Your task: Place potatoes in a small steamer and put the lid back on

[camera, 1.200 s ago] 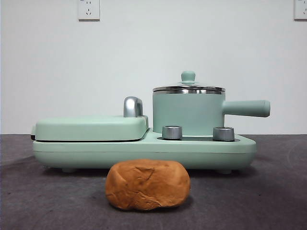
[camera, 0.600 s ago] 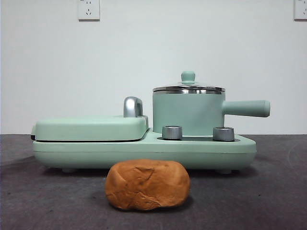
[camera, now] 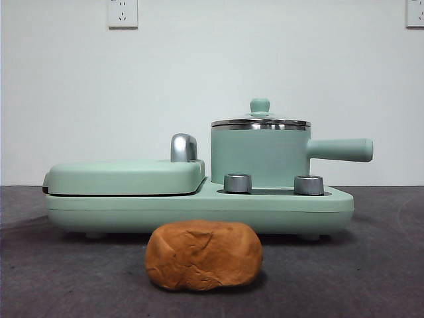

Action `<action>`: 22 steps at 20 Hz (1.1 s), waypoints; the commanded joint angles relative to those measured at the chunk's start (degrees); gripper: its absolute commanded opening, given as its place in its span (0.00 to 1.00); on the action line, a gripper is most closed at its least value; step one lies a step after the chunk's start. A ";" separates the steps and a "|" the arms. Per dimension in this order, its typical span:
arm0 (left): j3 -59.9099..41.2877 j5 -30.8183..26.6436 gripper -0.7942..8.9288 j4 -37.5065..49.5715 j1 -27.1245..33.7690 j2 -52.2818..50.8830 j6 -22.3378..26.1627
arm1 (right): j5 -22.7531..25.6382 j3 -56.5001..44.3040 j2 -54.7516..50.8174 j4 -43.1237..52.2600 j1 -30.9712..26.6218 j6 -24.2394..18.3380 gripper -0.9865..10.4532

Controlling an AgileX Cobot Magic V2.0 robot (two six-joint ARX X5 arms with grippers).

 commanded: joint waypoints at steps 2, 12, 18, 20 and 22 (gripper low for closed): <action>3.56 0.72 0.10 -5.31 -1.55 3.91 13.57 | -0.94 2.56 4.37 -5.73 0.83 -15.28 0.10; 6.10 -0.04 0.10 -15.45 -7.45 9.22 36.00 | 5.51 2.64 7.63 -14.34 10.56 -31.30 0.10; 6.10 -0.15 0.17 -17.73 -10.05 9.68 42.69 | 6.86 2.64 7.89 -17.42 12.37 -33.27 0.20; 6.12 -0.15 0.26 -17.49 -10.34 9.42 42.62 | 6.95 2.64 7.87 -18.45 12.35 -32.96 0.29; 6.12 -0.09 0.32 -17.46 -10.40 9.38 42.62 | 7.02 2.64 7.87 -19.45 12.35 -32.94 0.31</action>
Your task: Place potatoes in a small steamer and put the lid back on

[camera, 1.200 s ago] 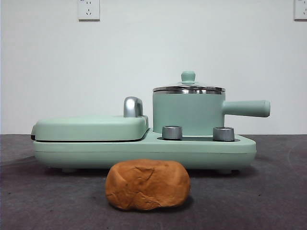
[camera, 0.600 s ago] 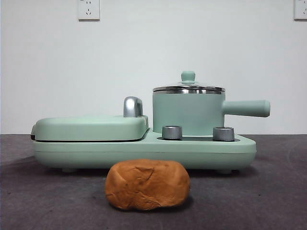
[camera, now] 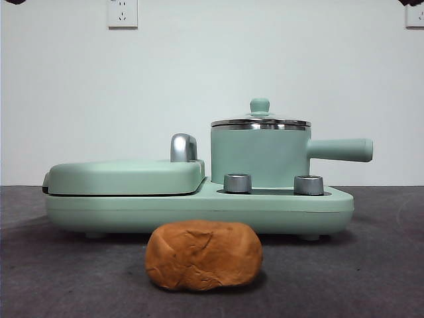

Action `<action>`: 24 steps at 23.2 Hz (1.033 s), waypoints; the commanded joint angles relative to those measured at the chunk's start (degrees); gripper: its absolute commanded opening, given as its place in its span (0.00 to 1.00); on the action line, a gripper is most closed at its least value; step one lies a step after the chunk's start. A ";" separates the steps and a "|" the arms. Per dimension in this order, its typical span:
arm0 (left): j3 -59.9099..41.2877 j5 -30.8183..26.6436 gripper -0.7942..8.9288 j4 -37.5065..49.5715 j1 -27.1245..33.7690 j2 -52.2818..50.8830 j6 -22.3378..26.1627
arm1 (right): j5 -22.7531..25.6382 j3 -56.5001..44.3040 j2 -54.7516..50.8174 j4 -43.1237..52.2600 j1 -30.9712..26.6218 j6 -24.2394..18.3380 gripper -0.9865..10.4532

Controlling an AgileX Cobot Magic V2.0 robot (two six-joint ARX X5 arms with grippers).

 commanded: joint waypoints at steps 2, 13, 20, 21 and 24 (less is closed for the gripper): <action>1.25 0.00 0.38 0.57 -0.63 0.07 1.57 | 0.15 0.98 0.22 -1.31 0.28 -0.44 0.31; 1.25 -0.02 0.40 10.34 -4.44 5.16 -4.55 | 0.15 0.98 0.22 -1.68 0.28 0.22 0.31; 1.25 -0.04 0.40 24.20 -7.76 15.96 -9.16 | 0.17 0.98 0.22 -1.68 0.28 0.24 0.31; 1.25 -0.04 0.40 26.12 -8.24 17.51 -9.46 | 0.20 0.98 0.22 -1.68 0.28 0.24 0.31; 1.27 -0.11 0.40 32.87 -9.75 22.75 -10.58 | 0.37 0.98 0.22 -1.68 0.28 0.48 0.31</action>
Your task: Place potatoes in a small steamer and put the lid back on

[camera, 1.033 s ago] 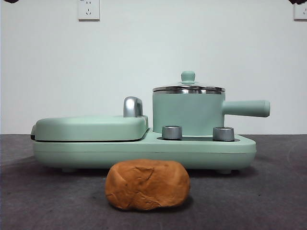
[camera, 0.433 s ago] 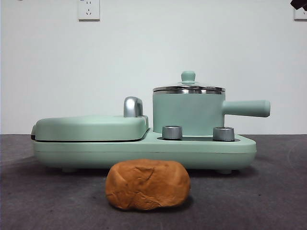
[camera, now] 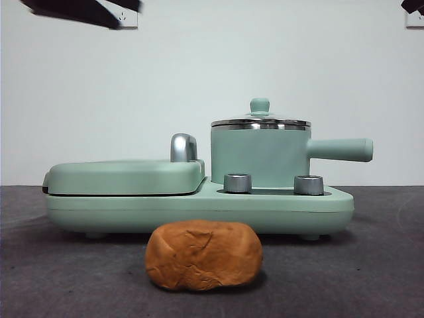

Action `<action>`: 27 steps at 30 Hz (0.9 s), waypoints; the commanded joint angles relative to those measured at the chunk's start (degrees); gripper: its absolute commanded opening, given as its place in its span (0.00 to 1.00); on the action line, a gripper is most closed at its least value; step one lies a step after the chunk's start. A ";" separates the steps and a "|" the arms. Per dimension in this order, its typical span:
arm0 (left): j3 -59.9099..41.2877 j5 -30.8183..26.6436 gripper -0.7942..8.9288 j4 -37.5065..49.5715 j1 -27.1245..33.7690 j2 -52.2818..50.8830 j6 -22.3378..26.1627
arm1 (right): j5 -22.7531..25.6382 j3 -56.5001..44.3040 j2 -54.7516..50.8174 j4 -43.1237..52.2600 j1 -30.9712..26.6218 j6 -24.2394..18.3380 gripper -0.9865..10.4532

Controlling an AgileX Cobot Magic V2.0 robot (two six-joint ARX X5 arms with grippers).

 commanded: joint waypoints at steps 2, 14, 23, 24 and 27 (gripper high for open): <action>1.14 -0.57 0.40 9.49 -2.05 7.04 -1.99 | 0.22 0.98 0.22 0.55 0.28 1.27 0.31; 4.63 -4.42 0.40 26.67 -6.99 24.48 -3.08 | 0.24 0.98 0.22 0.52 0.26 2.78 0.31; 14.49 -4.63 0.40 27.56 -8.46 35.82 -3.06 | 0.24 0.98 0.24 0.50 0.24 2.80 0.31; 15.54 -4.76 0.40 27.54 -8.57 36.94 -3.06 | 0.24 0.98 0.24 0.50 0.24 2.80 0.31; 19.32 -4.85 0.40 27.52 -8.72 40.61 -3.06 | 0.24 0.98 0.24 0.48 0.24 2.80 0.31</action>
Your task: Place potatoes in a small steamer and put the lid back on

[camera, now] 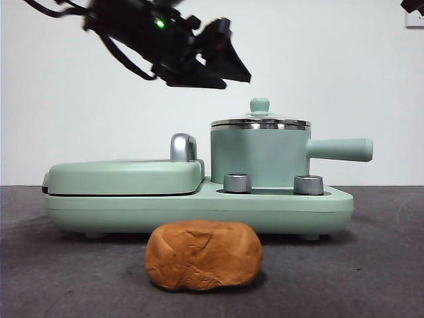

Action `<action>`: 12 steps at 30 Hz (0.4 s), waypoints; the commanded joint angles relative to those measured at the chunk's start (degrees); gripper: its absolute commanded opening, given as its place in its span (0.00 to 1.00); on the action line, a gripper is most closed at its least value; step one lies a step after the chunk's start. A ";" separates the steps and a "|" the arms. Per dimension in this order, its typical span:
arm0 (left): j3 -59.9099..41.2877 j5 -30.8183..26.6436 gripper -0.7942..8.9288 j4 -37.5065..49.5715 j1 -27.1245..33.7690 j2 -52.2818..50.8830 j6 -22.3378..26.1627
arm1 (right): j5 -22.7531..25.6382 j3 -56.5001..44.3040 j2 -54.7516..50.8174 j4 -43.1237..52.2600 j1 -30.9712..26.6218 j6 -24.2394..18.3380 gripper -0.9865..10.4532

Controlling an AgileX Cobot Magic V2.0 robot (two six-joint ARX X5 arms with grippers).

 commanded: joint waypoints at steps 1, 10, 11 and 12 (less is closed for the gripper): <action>4.57 -0.24 0.40 0.85 -0.68 3.96 -0.17 | 0.22 0.98 0.24 0.48 0.24 0.83 0.31; 14.16 -0.24 0.40 0.74 -2.01 12.76 -0.26 | 0.24 0.98 0.24 0.46 0.22 0.83 0.31; 14.67 -0.24 0.40 0.83 -2.03 13.44 -0.20 | 0.22 0.98 0.24 0.46 0.22 0.83 0.31; 15.04 -0.24 0.40 0.92 -2.10 14.05 -0.20 | 0.22 0.98 0.24 0.46 0.24 0.83 0.31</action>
